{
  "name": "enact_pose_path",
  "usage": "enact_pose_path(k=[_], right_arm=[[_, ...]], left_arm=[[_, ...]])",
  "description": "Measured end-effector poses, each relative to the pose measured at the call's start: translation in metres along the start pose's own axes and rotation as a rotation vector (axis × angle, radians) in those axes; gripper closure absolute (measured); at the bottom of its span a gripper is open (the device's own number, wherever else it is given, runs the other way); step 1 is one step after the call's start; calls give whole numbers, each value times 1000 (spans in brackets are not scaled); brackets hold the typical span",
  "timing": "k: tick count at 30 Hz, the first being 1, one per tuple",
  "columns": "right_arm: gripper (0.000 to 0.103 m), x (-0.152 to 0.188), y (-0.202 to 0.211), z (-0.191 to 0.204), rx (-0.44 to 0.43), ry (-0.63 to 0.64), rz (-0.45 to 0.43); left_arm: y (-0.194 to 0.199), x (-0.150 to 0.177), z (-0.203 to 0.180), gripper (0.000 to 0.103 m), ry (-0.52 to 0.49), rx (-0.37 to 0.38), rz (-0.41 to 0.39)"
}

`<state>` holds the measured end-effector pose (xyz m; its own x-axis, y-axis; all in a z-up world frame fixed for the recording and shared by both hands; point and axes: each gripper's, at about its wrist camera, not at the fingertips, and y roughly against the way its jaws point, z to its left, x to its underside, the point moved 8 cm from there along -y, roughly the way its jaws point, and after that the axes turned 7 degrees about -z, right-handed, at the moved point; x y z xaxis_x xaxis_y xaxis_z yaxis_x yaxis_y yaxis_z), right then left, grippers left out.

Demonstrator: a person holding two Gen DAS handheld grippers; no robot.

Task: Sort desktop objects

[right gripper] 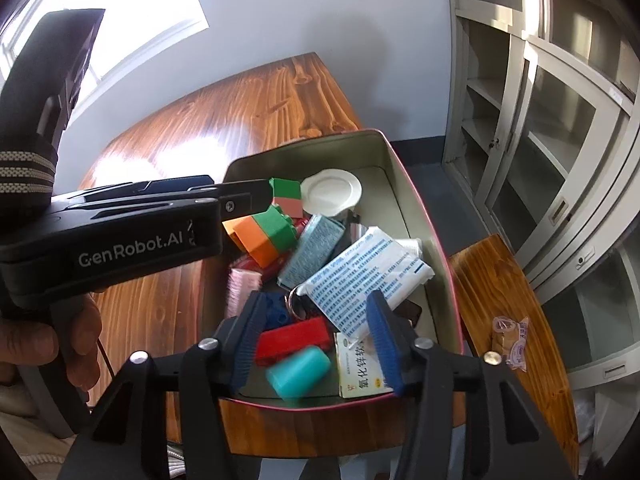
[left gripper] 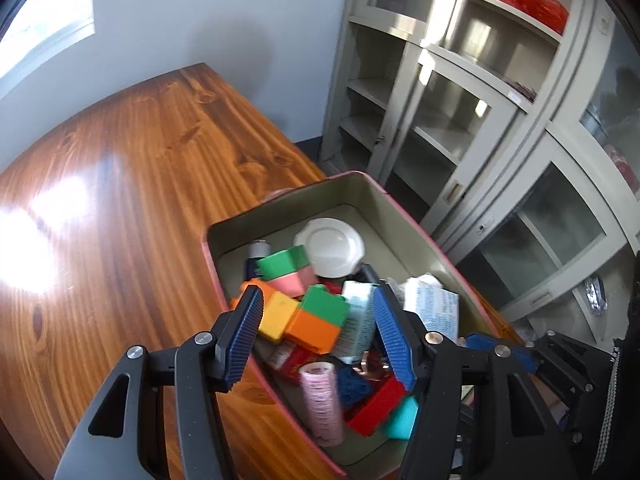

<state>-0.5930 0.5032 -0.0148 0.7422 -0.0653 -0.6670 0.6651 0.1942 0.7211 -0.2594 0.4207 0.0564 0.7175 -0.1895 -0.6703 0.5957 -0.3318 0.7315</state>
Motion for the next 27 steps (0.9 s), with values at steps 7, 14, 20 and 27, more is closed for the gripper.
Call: enact_pose_path(k=[7,14,20,27], right_arm=[[33,-21,-3,28,-43,57,-38],[28,-31,-22,79,-115,153,-13],[22,-30,-20,98,-123,191,-30],[22,-24,-13,69,-32,89,-31]], left_arm=[[32,2,55,42,93,-114,-57],[66,22,118,42,195,-254,-109],[78,19,123,40,163,-275,-142],[57,6,89,34,66,-179,-105]])
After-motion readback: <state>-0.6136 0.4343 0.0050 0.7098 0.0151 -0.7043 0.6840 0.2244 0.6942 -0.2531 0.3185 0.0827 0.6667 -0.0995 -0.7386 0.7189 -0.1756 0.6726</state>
